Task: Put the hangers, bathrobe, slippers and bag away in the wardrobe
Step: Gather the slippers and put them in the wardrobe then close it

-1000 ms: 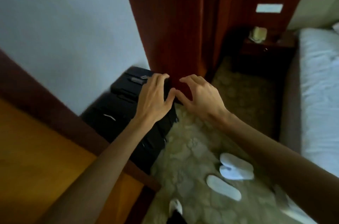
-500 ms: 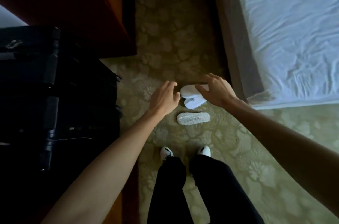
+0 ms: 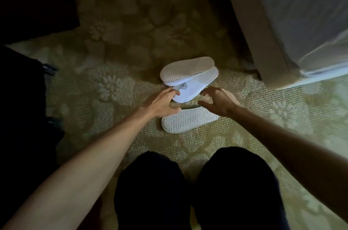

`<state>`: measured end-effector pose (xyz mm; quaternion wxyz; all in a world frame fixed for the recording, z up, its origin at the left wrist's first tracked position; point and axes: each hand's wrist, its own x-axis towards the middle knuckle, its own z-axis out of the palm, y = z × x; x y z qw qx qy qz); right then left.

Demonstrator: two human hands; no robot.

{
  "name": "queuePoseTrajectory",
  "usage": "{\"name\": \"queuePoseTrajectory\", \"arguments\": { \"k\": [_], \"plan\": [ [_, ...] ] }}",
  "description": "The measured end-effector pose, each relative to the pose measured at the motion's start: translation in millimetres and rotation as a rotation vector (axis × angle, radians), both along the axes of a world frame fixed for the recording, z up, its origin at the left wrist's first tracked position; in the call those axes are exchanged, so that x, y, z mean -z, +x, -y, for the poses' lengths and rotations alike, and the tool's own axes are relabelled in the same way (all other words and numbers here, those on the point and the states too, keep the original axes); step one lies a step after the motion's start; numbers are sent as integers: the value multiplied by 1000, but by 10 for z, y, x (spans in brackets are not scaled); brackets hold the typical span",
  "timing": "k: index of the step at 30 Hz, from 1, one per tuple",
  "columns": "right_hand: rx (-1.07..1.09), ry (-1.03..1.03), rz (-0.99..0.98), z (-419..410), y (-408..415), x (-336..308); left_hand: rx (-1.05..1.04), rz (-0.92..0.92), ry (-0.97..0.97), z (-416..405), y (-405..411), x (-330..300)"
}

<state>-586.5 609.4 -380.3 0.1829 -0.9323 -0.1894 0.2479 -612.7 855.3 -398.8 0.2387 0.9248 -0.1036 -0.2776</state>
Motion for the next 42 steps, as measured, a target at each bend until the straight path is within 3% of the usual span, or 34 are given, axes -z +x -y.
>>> {"name": "queuePoseTrajectory", "arguments": {
  "k": [4, 7, 12, 15, 21, 26, 29, 32, 34, 37, 39, 42],
  "plan": [
    [-12, 32, 24, -9, -7, 1090, 12, 89, 3, -6, 17, 1071],
    [-36, 99, 59, -25, -1, 1685, -79, 170, -121, -8, 129, 1670],
    [-93, 137, 166, 1, -115, 2229, -204, 445, -155, -60, 463, 2129],
    [-82, 210, 192, 10, -156, 2451, -197, 496, -225, -7, 408, 2291],
    [-46, 336, 411, 33, -64, 2545, -113, 494, -352, 96, -67, 2474],
    [1, 296, 587, -108, 546, 2378, -13, 484, -239, 32, -335, 2463],
    [-113, 174, 555, -328, 1130, 2160, 164, 504, -181, 15, -464, 2436],
    [-221, -103, 387, -494, 1603, 2092, 324, 417, -4, -32, -561, 2533],
    [-271, -196, 299, -526, 1736, 2139, 365, 355, -4, -66, -593, 2588],
    [-265, -166, 296, -554, 1729, 2152, 331, 280, -50, -92, -571, 2562],
    [-273, -124, 309, -550, 1674, 2139, 265, 221, -186, -135, -566, 2504],
    [-256, 3, 389, -485, 1543, 2054, 77, 271, -284, -298, -543, 2297]
  ]
}}
